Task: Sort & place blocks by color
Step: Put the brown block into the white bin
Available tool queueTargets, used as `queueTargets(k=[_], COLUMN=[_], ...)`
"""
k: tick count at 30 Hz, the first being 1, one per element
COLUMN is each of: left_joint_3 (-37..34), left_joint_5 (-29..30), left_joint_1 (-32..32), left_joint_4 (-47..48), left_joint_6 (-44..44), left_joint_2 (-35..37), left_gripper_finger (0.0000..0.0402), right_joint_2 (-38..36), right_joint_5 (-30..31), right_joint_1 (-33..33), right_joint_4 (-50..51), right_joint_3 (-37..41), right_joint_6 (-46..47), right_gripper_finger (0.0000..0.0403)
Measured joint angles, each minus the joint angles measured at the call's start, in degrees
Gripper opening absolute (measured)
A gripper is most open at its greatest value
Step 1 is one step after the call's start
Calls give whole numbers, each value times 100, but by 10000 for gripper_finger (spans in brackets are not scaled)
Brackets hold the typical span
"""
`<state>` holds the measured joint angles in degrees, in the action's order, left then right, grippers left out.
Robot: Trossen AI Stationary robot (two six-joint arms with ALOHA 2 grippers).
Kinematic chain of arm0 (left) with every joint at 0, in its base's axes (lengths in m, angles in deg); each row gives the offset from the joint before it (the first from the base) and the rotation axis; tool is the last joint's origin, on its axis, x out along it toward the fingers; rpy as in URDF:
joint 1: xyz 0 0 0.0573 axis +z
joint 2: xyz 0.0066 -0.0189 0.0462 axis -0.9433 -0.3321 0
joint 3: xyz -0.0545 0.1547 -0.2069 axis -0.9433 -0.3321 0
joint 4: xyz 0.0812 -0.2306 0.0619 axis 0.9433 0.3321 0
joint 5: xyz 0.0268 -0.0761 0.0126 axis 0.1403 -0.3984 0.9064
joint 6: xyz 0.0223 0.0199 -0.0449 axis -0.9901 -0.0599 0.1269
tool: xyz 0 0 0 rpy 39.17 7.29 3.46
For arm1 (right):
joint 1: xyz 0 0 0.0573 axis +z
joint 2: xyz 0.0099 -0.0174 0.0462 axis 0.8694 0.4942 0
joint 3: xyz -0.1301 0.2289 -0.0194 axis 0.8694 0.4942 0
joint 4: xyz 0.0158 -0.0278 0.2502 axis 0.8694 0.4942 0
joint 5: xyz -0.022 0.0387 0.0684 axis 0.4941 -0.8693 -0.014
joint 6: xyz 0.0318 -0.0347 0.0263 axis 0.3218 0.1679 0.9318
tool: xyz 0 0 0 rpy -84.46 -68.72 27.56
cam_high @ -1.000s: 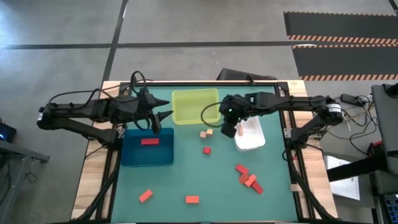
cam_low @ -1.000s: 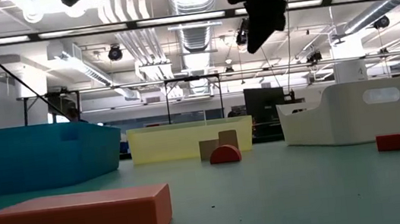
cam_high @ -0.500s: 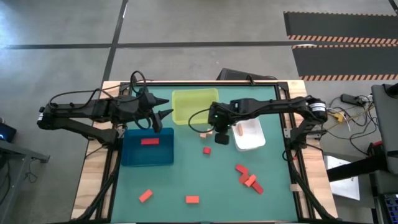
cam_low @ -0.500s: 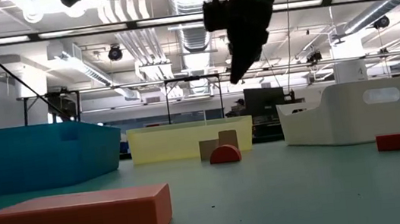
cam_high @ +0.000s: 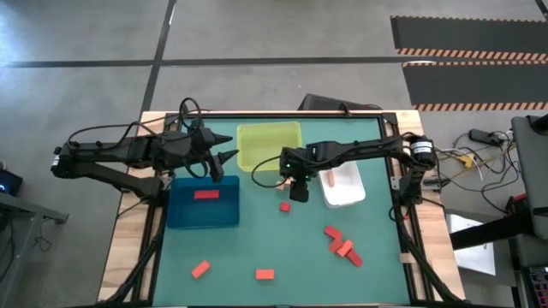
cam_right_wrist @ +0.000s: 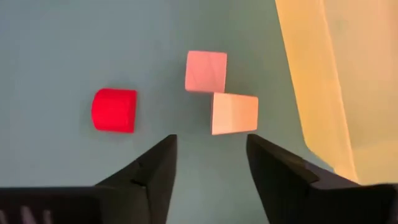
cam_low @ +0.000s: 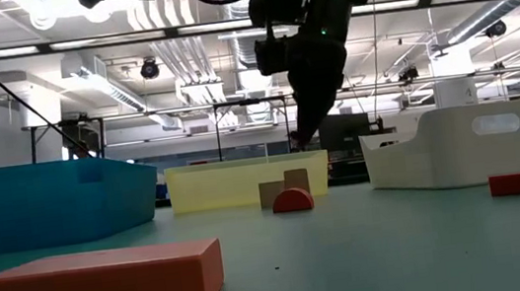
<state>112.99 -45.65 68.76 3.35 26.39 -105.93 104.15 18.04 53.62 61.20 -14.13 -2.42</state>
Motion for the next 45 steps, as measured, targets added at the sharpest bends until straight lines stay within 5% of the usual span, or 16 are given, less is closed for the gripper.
queueTargets(k=[20, 38, 45], left_joint_3=[0, 2, 0], left_joint_5=[217, 253, 254], left_joint_1=[0, 1, 0], left_joint_4=[3, -1, -4], left_joint_6=[7, 20, 20], left_joint_2=[0, 0, 0], left_gripper_finger=[193, 193, 193], right_joint_2=[740, 774, 723], right_joint_5=[186, 208, 168], right_joint_1=[-2, 0, -2], right_joint_4=[-440, -634, -557], right_joint_3=[4, -15, -59], right_joint_6=[182, 253, 310], right_gripper_finger=[209, 37, 23])
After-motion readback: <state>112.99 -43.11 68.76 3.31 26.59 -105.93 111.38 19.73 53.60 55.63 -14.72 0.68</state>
